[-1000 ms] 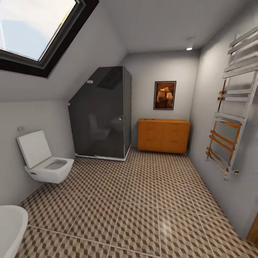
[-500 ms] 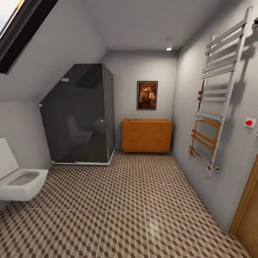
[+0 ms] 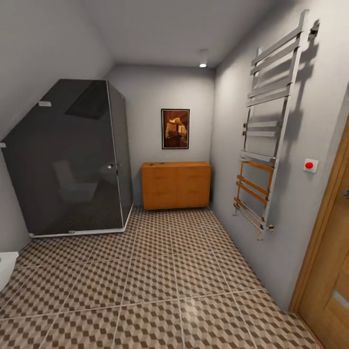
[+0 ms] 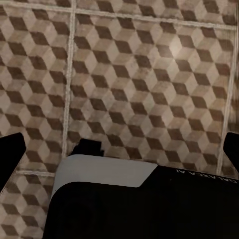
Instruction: Take the four mousetraps from the cabinet in the bathroom and place them on the bathroom floor. Make sure all four end up on the same floor surface, and ensure that at least two of them are either under or directly next to the same bathroom sink.
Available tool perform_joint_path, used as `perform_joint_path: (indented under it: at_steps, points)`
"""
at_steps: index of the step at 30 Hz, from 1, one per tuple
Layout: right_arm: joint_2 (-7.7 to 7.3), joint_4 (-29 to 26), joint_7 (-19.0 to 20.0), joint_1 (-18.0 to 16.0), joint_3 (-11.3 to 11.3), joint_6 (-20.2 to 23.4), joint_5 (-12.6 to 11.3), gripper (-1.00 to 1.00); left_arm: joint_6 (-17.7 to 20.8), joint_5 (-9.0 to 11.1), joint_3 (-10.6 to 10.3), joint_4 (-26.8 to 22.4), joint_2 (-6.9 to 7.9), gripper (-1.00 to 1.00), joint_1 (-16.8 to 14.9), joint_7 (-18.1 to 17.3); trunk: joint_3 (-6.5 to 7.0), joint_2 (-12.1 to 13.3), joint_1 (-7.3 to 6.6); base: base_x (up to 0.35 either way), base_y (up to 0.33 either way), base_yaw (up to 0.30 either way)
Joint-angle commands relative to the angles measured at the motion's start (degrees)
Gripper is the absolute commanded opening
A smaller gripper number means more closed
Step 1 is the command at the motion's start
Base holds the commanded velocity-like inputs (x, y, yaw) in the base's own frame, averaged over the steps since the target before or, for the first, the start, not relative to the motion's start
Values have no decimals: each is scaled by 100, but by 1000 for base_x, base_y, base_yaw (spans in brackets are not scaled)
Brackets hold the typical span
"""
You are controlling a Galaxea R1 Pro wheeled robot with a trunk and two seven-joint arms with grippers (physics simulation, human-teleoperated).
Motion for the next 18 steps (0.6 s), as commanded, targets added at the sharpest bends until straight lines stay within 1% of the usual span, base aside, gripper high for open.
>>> perform_joint_path:
  at_steps: [1, 3, 7, 11, 15, 18]
  points:
    - [0, 19, -2, -9, 48, -29, -46, 100, -14, 42, -49, 2, 0, 100, -3, 21, -7, -4, 4, 322, 0, -236]
    - [-7, 15, -2, -10, 50, -25, -40, 100, -10, 45, -49, 2, 1, 100, -3, 22, -7, -4, 4, 322, 0, -155]
    - [-15, 16, -2, -9, 54, -18, -24, 100, 1, 49, -49, 2, 2, 100, -3, 22, -7, -4, 4, 323, 0, -71]
    - [-24, 18, -2, -9, 56, -15, -9, 100, 81, 50, -49, 2, 3, 100, -3, 23, -7, -4, 4, 326, 0, -23]
    - [-28, 18, 5, -10, 64, -13, -2, 100, 239, 46, -49, 2, 3, 100, -3, 23, -7, -4, 4, 328, 0, -7]
    - [-29, 18, 3, -9, 69, -10, 3, 100, 263, 44, -49, 2, 3, 100, -3, 23, -7, -4, 4, 328, 0, -1]
